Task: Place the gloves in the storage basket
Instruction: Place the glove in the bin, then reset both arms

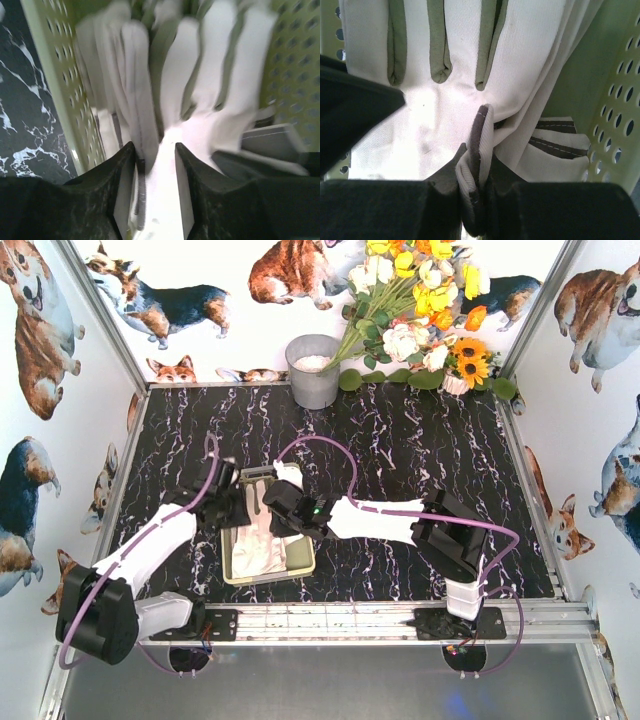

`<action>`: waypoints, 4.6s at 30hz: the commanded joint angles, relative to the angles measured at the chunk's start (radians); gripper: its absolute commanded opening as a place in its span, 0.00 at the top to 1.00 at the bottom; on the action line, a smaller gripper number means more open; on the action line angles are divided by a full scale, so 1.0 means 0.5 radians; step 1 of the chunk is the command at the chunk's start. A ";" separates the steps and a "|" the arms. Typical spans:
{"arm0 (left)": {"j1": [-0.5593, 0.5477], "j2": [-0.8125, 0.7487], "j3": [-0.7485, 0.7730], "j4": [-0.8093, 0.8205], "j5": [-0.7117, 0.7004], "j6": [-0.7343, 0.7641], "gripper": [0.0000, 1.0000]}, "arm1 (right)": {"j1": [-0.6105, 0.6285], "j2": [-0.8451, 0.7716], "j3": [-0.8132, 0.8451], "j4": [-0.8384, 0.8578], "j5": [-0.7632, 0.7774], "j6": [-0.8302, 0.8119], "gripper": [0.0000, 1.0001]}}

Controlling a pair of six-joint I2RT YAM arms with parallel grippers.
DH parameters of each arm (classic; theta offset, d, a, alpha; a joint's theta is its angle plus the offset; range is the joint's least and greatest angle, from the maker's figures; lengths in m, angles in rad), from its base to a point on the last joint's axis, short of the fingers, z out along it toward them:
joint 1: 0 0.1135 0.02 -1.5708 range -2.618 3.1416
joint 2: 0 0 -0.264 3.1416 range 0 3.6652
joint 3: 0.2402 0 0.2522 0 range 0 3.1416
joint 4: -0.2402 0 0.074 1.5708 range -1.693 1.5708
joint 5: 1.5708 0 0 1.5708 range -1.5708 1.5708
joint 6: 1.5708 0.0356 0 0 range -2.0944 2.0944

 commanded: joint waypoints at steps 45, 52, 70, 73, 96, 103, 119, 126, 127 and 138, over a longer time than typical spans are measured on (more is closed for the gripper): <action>0.036 0.104 -0.185 0.230 0.236 0.032 0.82 | -0.128 -0.798 -0.355 0.063 -0.490 -0.347 0.56; 0.036 0.122 -0.160 0.226 0.243 0.033 0.81 | -0.126 -0.545 -0.234 0.222 -1.034 -0.256 0.66; 0.036 0.088 -0.158 0.217 0.215 -0.009 0.80 | -0.121 -0.002 -0.138 0.008 -1.101 -0.294 0.91; 0.035 0.063 -0.147 0.218 0.212 -0.012 0.79 | -0.108 0.051 -0.085 -0.075 -1.079 -0.366 0.91; 0.096 -0.704 0.507 -0.047 -0.571 0.505 0.00 | -0.653 -1.597 -0.341 -0.629 -0.417 -0.709 0.30; 0.633 -0.583 0.037 0.604 -0.468 0.530 0.00 | -1.792 -1.896 -0.766 -0.563 -0.848 -0.991 0.11; 0.779 -0.030 -1.112 2.988 -0.326 0.902 0.00 | -2.128 -1.785 -1.971 1.338 0.026 -1.511 0.00; 0.757 0.527 -1.095 3.624 -0.246 0.982 0.00 | -2.145 -1.331 -1.976 1.902 -0.147 -1.545 0.00; 0.736 0.636 -1.085 3.715 -0.239 1.009 0.00 | -2.153 -1.273 -1.965 1.959 -0.211 -1.532 0.00; 0.634 0.769 -0.831 3.347 -0.400 1.077 0.00 | -2.185 -0.845 -1.874 2.180 -0.460 -1.594 0.00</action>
